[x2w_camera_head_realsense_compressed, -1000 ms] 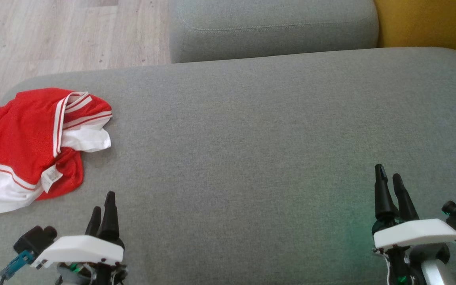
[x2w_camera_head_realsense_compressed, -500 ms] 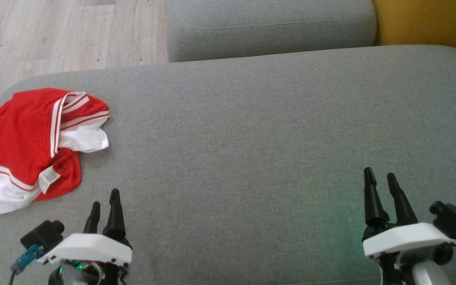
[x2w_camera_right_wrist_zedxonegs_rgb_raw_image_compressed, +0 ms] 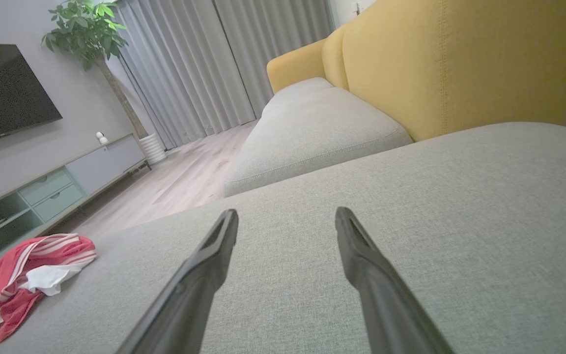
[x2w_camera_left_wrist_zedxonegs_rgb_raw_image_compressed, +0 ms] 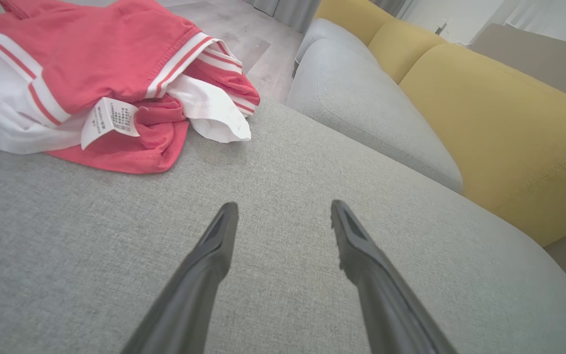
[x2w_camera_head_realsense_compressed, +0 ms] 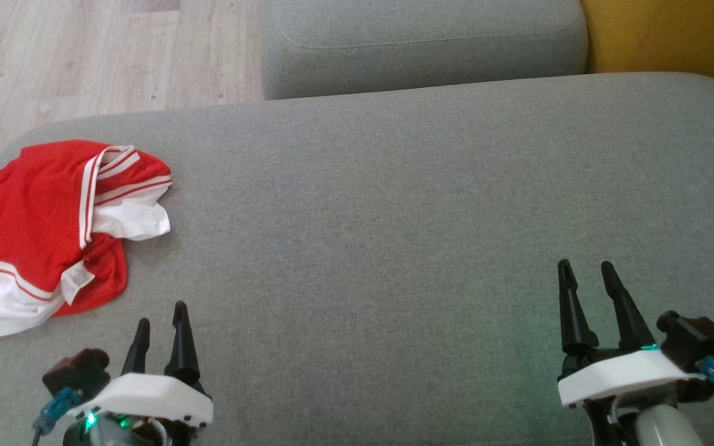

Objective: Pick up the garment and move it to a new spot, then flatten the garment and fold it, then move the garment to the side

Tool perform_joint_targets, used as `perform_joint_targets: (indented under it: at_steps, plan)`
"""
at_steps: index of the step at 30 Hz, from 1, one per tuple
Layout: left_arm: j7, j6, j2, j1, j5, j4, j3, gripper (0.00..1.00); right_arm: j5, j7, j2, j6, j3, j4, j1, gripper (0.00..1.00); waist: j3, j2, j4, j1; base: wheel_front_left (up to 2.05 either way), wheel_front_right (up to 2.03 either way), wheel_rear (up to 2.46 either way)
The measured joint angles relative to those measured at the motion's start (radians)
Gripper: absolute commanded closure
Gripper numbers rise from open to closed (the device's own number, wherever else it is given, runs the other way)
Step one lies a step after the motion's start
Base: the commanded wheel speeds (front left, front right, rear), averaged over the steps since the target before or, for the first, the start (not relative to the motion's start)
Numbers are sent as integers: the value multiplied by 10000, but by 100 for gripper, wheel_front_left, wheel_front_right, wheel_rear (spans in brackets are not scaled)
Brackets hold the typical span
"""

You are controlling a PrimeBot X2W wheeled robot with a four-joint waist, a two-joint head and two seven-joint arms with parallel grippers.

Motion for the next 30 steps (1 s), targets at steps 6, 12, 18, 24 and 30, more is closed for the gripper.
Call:
perform_joint_targets:
  at_steps: [6,12,18,24,30]
  plan:
    - [-169,109,4,1,711,0,-40,0,-765,-144,0,0,-33,-31,8,0,-28,0,28,0,0,0,0]
    - [-288,178,8,5,1306,6,-42,0,-1275,-313,2,0,-174,27,19,0,-60,0,11,0,0,0,0]
    - [-470,251,12,92,2050,29,-77,0,-1893,-514,8,0,-326,372,234,0,-65,0,34,0,0,0,0]
    - [-654,334,17,168,2763,84,-128,0,-2479,-639,8,0,-368,589,222,0,-71,0,37,0,0,0,0]
    - [-792,428,23,168,3471,151,-291,0,-2844,-836,8,0,-343,1185,222,0,-114,0,54,0,0,0,0]
